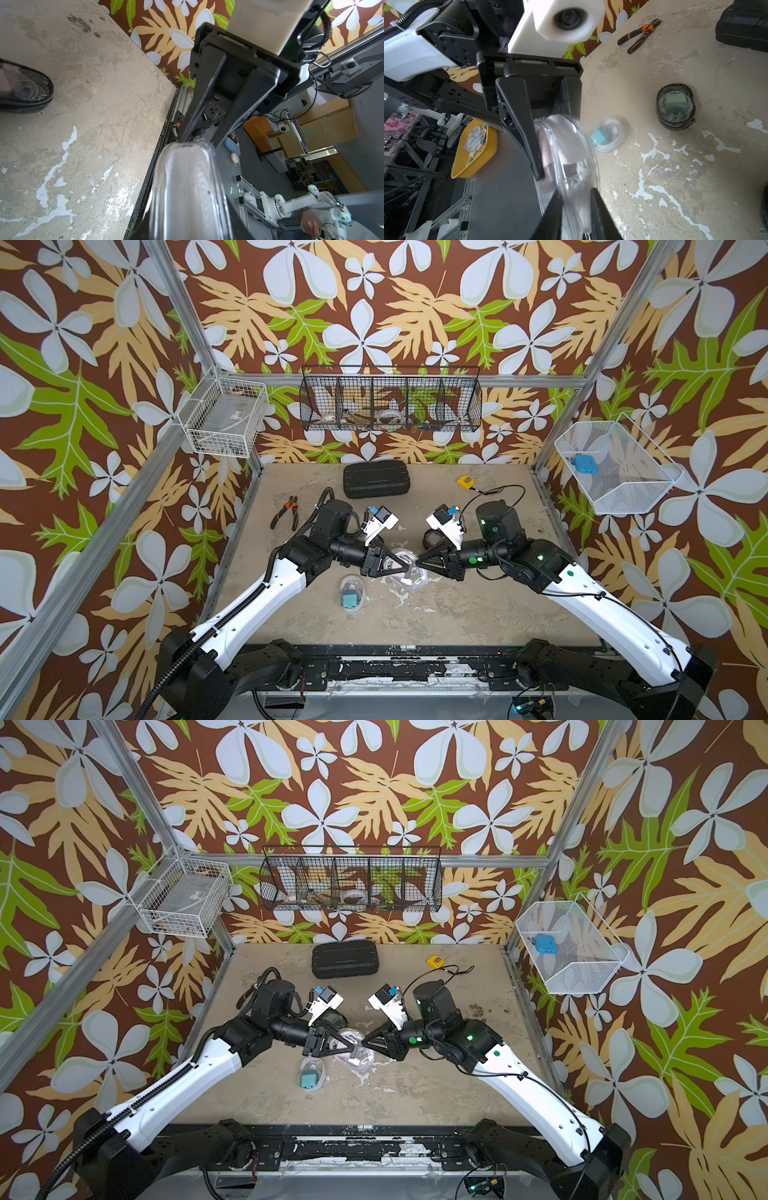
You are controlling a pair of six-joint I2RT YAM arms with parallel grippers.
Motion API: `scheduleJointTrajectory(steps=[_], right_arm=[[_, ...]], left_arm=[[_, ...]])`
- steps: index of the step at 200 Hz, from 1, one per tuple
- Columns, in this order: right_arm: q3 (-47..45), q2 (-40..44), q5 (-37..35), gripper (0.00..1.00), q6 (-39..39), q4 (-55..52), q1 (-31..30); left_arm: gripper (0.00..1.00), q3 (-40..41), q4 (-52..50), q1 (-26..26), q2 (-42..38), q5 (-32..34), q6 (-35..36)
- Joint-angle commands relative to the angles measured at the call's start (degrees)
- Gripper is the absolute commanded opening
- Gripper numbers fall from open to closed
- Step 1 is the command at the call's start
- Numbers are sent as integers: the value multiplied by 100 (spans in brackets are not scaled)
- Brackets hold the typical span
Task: Pack away charging kits
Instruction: Zip the zipper on the storage bag, then adjust the storage bag.
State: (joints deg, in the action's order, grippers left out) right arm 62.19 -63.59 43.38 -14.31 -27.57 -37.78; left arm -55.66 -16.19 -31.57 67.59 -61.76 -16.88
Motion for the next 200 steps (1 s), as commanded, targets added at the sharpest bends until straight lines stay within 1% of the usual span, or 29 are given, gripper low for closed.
scheduleJointTrajectory(steps=[1,10,22,28,32,41,52,60,71,87,88,94,109,129,137,147,153,168,187,200], right_arm=[[-61,-44,414,8,42,107,-12],[-91,-49,476,0,14,131,-14],[-132,-23,519,0,-97,237,-18],[-153,15,517,0,-176,315,-14],[-163,41,492,0,-227,360,-16],[-181,100,378,0,-363,462,-10],[-219,184,148,0,-623,600,-10],[-269,232,17,0,-843,738,-11],[-381,298,-153,0,-1225,941,-10],[-577,368,-187,0,-1798,1308,-10],[-577,368,-187,0,-1798,1308,-10],[-682,414,-148,0,-2005,1501,-10],[-954,536,-33,0,-2552,2074,-16],[-1059,610,-211,0,-2718,2177,-18],[-1090,627,-295,0,-2753,2181,-18],[-1179,668,-281,0,-2909,2389,-19],[-1266,697,-216,0,-3066,2600,-19],[-1337,687,-270,0,-3290,2742,-27],[-1367,681,-376,0,-3332,2766,-45],[-1402,692,-460,0,-3387,2786,-45]], left_arm=[[7,-87,-18,-2,35,11,288],[7,-98,-25,-6,35,32,312],[9,-104,-40,-4,46,54,310],[12,-105,-72,-7,52,75,325],[16,-111,-111,-6,52,83,340],[30,-90,-155,4,44,123,316],[43,31,-125,2,-31,118,237],[52,183,49,2,-139,120,42],[58,447,475,2,-354,84,-367],[61,945,1586,2,-782,129,-1347],[62,983,1677,2,-782,138,-1514],[64,1194,2210,3,-946,196,-2011],[64,1756,3785,3,-1213,434,-3241],[65,2320,5455,3,-1240,935,-4522],[65,2473,5948,-5,-1206,1094,-4867],[66,2579,6281,-21,-1144,1244,-5097],[66,2610,6395,-48,-1111,1310,-5143],[65,2676,6486,-108,-1115,1599,-5194],[64,2790,6672,-132,-1143,1992,-5383],[63,2807,6828,-138,-1097,2088,-5529]])
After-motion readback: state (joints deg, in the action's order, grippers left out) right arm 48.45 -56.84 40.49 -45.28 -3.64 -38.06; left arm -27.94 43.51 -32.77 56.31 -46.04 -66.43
